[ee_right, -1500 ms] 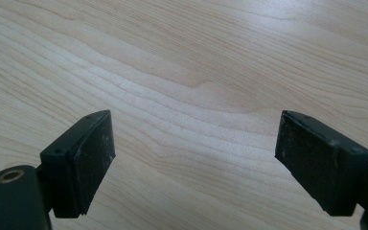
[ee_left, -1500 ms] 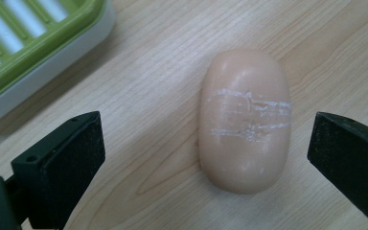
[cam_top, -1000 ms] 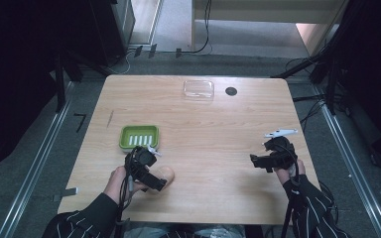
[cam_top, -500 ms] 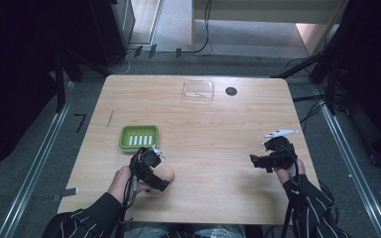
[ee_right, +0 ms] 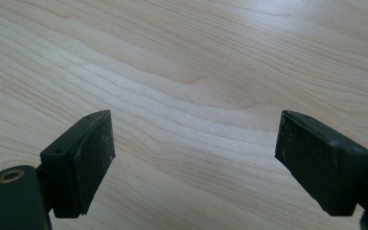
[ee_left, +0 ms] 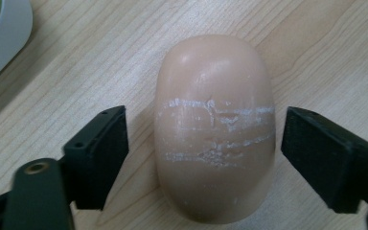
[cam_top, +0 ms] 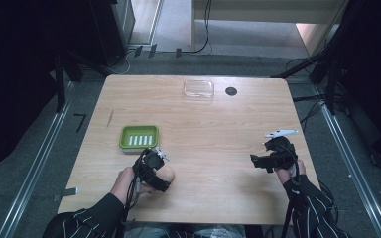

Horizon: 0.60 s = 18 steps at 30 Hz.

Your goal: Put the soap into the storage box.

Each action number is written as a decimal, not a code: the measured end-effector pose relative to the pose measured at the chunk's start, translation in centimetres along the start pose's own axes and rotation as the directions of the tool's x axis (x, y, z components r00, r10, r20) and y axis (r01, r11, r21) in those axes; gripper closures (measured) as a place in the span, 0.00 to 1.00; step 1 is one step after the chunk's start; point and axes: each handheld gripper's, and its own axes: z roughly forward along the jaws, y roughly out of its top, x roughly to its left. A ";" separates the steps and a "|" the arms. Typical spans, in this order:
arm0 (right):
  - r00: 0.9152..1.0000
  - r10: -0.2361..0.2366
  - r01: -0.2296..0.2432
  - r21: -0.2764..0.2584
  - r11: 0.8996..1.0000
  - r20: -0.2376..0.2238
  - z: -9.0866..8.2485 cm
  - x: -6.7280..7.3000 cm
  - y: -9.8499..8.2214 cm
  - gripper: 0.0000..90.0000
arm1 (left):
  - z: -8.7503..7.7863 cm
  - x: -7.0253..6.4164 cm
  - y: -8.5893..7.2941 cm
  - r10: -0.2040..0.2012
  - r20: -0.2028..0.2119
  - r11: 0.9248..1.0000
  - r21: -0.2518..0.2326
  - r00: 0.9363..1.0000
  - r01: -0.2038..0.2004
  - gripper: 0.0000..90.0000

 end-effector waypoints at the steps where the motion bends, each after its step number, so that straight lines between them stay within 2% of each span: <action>1: 1.000 -0.001 0.001 -0.001 1.000 -0.001 0.0 0.0 0.0 0.16 | 0.0 0.0 0.0 0.000 -0.001 1.000 0.000 1.000 0.000 0.25; 18: 1.000 -0.001 0.001 0.001 1.000 -0.005 0.0 0.0 0.0 0.16 | 0.6 -0.2 -0.1 0.030 0.021 0.999 0.018 0.999 -0.030 0.35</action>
